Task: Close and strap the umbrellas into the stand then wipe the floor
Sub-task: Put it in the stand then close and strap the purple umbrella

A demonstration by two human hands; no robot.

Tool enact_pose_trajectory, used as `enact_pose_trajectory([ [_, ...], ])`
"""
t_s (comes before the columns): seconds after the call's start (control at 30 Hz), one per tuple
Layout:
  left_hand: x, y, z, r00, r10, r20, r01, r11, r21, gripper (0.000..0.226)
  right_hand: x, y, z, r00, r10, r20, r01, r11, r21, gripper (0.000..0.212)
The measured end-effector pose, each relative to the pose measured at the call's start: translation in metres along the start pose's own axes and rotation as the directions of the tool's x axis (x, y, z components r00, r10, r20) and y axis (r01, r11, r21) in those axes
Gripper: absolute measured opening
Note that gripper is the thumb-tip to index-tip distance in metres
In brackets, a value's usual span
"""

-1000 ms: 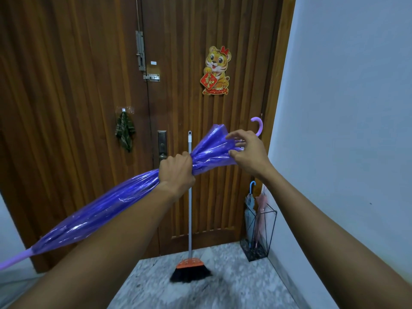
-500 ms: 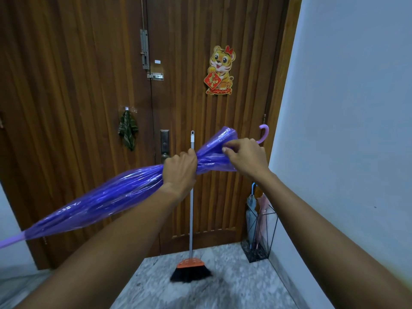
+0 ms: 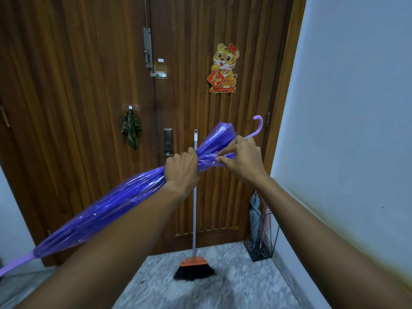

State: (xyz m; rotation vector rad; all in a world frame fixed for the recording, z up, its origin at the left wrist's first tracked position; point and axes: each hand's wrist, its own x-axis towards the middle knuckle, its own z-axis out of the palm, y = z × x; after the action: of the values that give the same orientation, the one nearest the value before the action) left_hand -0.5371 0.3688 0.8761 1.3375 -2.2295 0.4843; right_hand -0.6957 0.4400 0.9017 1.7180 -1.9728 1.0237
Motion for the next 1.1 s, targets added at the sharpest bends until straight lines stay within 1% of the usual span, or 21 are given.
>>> enact_pose_trajectory([
  [0.07, 0.001, 0.001, 0.000, 1.000, -0.002, 0.006, 0.001, 0.999, 0.039, 0.038, 0.001, -0.004, -0.001, 0.999, -0.024, -0.041, 0.023, 0.999, -0.029, 0.028],
  [0.1, 0.001, 0.002, 0.000, 1.000, -0.004, 0.013, 0.003, 0.998, 0.062, 0.037, 0.001, -0.006, -0.003, 0.999, -0.040, -0.023, 0.040, 0.999, -0.019, 0.028],
  [0.2, 0.004, 0.001, 0.000, 0.998, -0.045, 0.036, 0.041, 0.994, 0.098, 0.033, 0.001, -0.011, -0.011, 0.988, -0.070, 0.138, 0.059, 0.995, 0.086, 0.025],
  [0.23, 0.006, 0.001, 0.000, 0.996, -0.073, 0.048, 0.068, 0.994, 0.090, 0.033, 0.000, -0.011, -0.013, 0.980, -0.054, 0.189, 0.028, 0.990, 0.139, 0.021],
  [0.3, 0.009, -0.001, 0.000, 0.989, -0.128, 0.078, 0.126, 0.991, 0.034, 0.032, -0.005, -0.008, -0.015, 0.967, 0.019, 0.253, -0.088, 0.961, 0.262, 0.017],
  [0.33, 0.011, -0.001, -0.001, 0.984, -0.147, 0.105, 0.150, 0.988, -0.023, 0.033, -0.008, -0.006, -0.016, 0.956, 0.067, 0.286, -0.169, 0.922, 0.349, 0.018],
  [0.4, 0.014, -0.001, -0.003, 0.968, -0.171, 0.183, 0.203, 0.964, -0.173, 0.033, -0.015, -0.005, -0.016, 0.910, 0.165, 0.380, -0.362, 0.763, 0.535, 0.022],
  [0.43, 0.015, 0.000, -0.003, 0.958, -0.173, 0.229, 0.229, 0.942, -0.247, 0.031, -0.018, -0.005, -0.016, 0.883, 0.205, 0.423, -0.441, 0.675, 0.591, 0.025],
  [0.47, 0.016, 0.000, -0.004, 0.947, -0.165, 0.277, 0.252, 0.915, -0.316, 0.027, -0.020, -0.005, -0.014, 0.860, 0.239, 0.450, -0.493, 0.613, 0.617, 0.026],
  [0.5, 0.017, 0.000, -0.004, 0.933, -0.149, 0.328, 0.275, 0.882, -0.381, 0.022, -0.021, -0.004, -0.012, 0.844, 0.264, 0.468, -0.527, 0.576, 0.625, 0.024],
  [0.53, 0.019, -0.001, -0.004, 0.915, -0.129, 0.382, 0.307, 0.837, -0.453, 0.019, -0.021, -0.002, -0.008, 0.830, 0.276, 0.485, -0.549, 0.558, 0.622, 0.023],
  [0.57, 0.020, -0.001, -0.003, 0.895, -0.103, 0.434, 0.350, 0.767, -0.538, 0.017, -0.021, 0.000, -0.005, 0.816, 0.279, 0.506, -0.569, 0.543, 0.618, 0.023],
  [0.63, 0.020, 0.000, -0.004, 0.861, -0.027, 0.508, 0.436, 0.552, -0.710, 0.015, -0.021, 0.005, 0.001, 0.801, 0.277, 0.531, -0.593, 0.488, 0.640, 0.028],
  [0.67, 0.019, 0.000, -0.005, 0.854, 0.016, 0.519, 0.456, 0.457, -0.764, 0.014, -0.022, 0.005, 0.003, 0.805, 0.277, 0.525, -0.590, 0.466, 0.659, 0.035],
  [0.73, 0.015, 0.001, -0.010, 0.846, 0.103, 0.523, 0.468, 0.326, -0.821, 0.016, -0.022, 0.004, 0.003, 0.817, 0.277, 0.505, -0.575, 0.444, 0.687, 0.044],
  [0.8, 0.011, 0.003, -0.015, 0.825, 0.205, 0.527, 0.485, 0.221, -0.846, 0.017, -0.019, 0.004, 0.003, 0.828, 0.267, 0.493, -0.561, 0.405, 0.722, 0.044],
  [0.9, 0.008, 0.005, -0.023, 0.776, 0.353, 0.523, 0.543, 0.050, -0.838, 0.016, -0.013, 0.004, -0.002, 0.829, 0.209, 0.520, -0.560, 0.338, 0.757, 0.029],
  [0.93, 0.007, 0.005, -0.025, 0.744, 0.410, 0.527, 0.575, 0.008, -0.818, 0.016, -0.011, 0.004, -0.004, 0.829, 0.175, 0.531, -0.558, 0.325, 0.763, 0.027],
  [1.0, 0.006, 0.004, -0.030, 0.649, 0.543, 0.533, 0.660, -0.054, -0.749, 0.014, -0.010, 0.004, -0.010, 0.820, 0.100, 0.564, -0.566, 0.292, 0.771, 0.023],
  [1.03, 0.006, 0.002, -0.032, 0.599, 0.606, 0.523, 0.697, -0.074, -0.713, 0.013, -0.009, 0.005, -0.012, 0.809, 0.058, 0.585, -0.578, 0.265, 0.772, 0.021],
  [1.1, 0.006, -0.001, -0.035, 0.531, 0.700, 0.477, 0.734, -0.099, -0.672, 0.014, -0.009, 0.006, -0.017, 0.786, -0.016, 0.618, -0.603, 0.201, 0.772, 0.026],
])
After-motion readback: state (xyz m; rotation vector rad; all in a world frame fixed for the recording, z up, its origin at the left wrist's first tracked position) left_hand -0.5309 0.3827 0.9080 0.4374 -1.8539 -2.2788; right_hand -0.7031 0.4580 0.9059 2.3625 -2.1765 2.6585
